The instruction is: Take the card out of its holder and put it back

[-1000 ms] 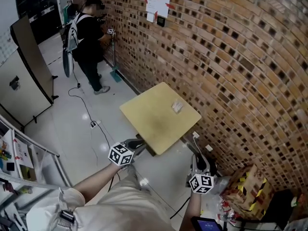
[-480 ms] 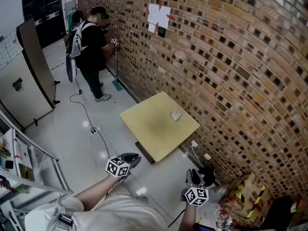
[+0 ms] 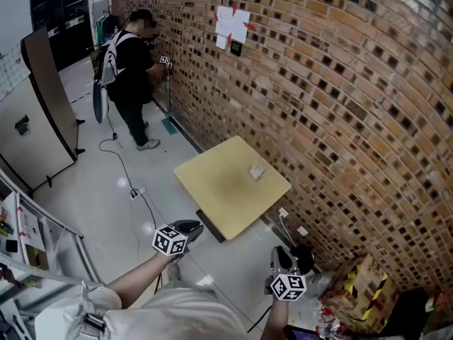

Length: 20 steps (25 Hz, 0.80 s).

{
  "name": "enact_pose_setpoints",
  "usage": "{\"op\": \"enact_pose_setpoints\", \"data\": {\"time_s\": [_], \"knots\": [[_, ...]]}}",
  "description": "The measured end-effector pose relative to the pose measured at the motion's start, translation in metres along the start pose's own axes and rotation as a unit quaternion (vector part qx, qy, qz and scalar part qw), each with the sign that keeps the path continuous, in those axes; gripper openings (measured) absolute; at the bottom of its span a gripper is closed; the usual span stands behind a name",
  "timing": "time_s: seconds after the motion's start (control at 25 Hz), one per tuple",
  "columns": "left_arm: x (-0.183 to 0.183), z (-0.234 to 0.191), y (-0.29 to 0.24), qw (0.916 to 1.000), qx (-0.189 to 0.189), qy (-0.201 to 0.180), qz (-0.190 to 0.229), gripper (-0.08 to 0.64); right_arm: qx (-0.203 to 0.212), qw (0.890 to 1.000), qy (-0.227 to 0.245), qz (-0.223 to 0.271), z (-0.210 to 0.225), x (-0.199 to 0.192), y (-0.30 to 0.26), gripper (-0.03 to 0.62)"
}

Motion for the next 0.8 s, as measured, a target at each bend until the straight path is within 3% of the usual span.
{"op": "enact_pose_setpoints", "data": {"time_s": [0.32,0.8], "knots": [[-0.012,0.011,-0.002,0.9999,-0.014,0.006,-0.007,0.095,-0.017,1.0,0.009,0.009,-0.005,0.005,0.017,0.021],[-0.026,0.05,-0.026,0.9983,-0.053,-0.005,-0.023,0.095,-0.072,0.997,0.007,0.006,0.021,-0.006,0.061,0.002]]}}
Point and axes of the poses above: the fingertips, and each gripper's own axes: y backward along the fingers, z to its right, x out of its top, the point moved 5 cm from there along y, backward along the fingers, and after that the axes turned 13 degrees about z, right-handed, at the moved point
